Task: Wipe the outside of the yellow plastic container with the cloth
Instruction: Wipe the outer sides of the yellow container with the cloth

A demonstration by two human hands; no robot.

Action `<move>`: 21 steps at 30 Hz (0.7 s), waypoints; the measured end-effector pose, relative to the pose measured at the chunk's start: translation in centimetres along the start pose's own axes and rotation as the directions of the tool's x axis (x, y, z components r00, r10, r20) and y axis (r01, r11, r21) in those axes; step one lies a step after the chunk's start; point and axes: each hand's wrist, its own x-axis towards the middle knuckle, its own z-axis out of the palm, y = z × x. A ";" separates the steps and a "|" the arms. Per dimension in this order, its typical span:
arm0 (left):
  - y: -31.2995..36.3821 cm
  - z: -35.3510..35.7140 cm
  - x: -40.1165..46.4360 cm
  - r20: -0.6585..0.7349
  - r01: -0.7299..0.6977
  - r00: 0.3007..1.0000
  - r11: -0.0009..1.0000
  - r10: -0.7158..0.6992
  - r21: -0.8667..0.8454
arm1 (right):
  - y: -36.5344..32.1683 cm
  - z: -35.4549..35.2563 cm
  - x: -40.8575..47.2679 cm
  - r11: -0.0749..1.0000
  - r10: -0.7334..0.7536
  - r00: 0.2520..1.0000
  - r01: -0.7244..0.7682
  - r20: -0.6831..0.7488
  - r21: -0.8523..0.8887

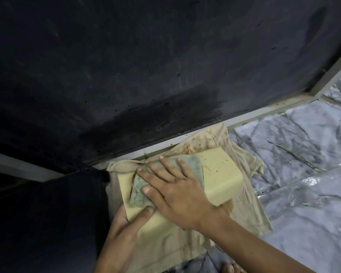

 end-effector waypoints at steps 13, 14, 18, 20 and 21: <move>-0.2 -0.3 1.2 -0.129 -0.022 0.991 0.998 0.030 0.057 | 8.7 -2.5 -2.5 0.849 0.529 0.848 -0.529 -0.040 0.008; -0.2 -0.4 1.3 -0.125 -0.026 0.992 0.998 0.033 0.058 | 7.7 -2.2 -2.3 0.860 0.510 0.860 -0.510 -0.036 -0.013; 0.0 -0.3 1.0 -0.071 -0.031 0.997 0.995 0.037 0.092 | 2.4 -1.4 0.2 0.948 0.319 0.948 -0.319 0.011 0.010; 0.1 -0.1 0.8 -0.034 -0.049 0.998 0.993 0.053 0.110 | 0.2 -1.1 2.0 0.984 0.179 0.982 -0.179 0.054 0.008; 0.2 0.0 0.7 -0.018 -0.063 0.998 0.992 0.065 0.110 | -0.4 -0.9 2.4 0.991 0.131 0.989 -0.132 0.066 0.008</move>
